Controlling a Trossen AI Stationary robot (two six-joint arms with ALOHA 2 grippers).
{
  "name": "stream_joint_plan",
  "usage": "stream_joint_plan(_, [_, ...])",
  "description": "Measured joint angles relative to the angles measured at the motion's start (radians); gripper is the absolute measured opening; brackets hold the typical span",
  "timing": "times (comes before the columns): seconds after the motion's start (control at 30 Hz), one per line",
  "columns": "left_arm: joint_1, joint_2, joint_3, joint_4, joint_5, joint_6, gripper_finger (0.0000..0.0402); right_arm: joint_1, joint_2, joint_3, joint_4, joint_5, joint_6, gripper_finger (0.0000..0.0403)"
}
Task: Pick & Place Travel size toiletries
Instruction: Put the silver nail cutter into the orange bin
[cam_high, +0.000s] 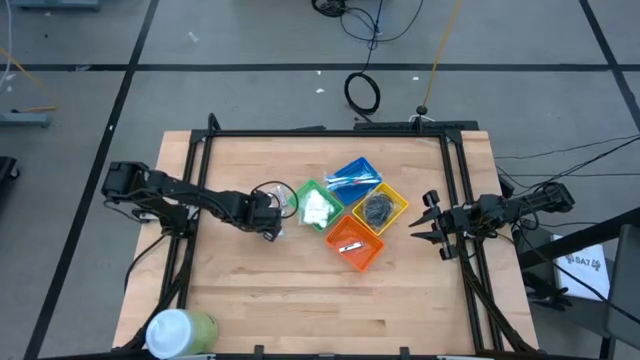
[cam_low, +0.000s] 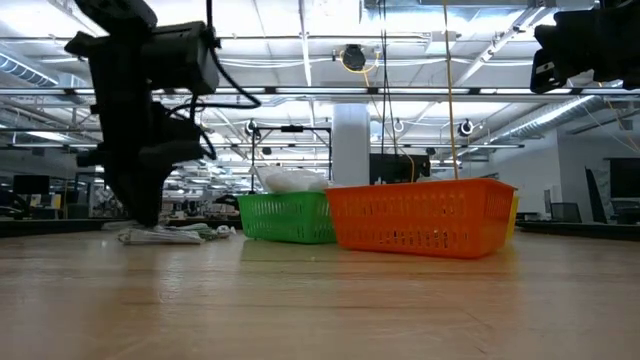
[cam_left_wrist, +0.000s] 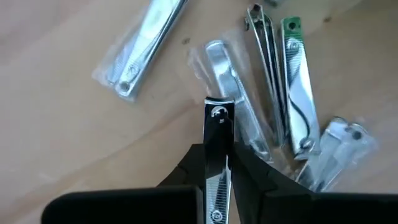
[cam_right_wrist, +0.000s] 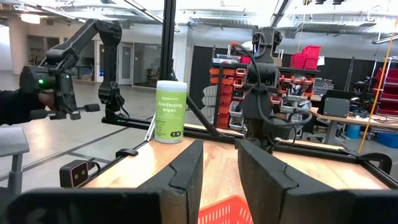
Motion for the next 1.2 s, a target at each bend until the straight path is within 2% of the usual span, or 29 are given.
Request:
stream_joint_plan(0.33, [-0.023,-0.001,0.18,-0.079,-0.087,0.09,0.003,0.0,0.0,0.0,0.0,0.0,0.0,0.0091])
stream_joint_plan(0.53, [-0.045,-0.002,0.297,0.007,-0.139,0.224,0.0031,0.0,0.0,0.0,0.0,0.0,0.0,0.0091])
stream_joint_plan(0.67, [-0.053,-0.001,0.351,0.193,-0.142,0.382,0.0031,0.0,0.0,0.0,0.0,0.0,0.0,0.0091])
stream_joint_plan(0.87, [-0.052,0.02,0.364,0.561,-0.027,0.636,0.0031,0.0,0.0,0.0,0.0,0.0,0.0,0.0091])
stream_joint_plan(1.07, [-0.052,0.126,0.363,0.745,-0.011,0.803,0.0031,0.0,0.0,0.0,0.0,0.0,0.0,0.0091])
stream_joint_plan(1.2, [-0.05,0.21,0.363,0.829,0.028,0.856,0.0031,0.0,0.0,0.0,-0.002,0.0,0.0,0.0091])
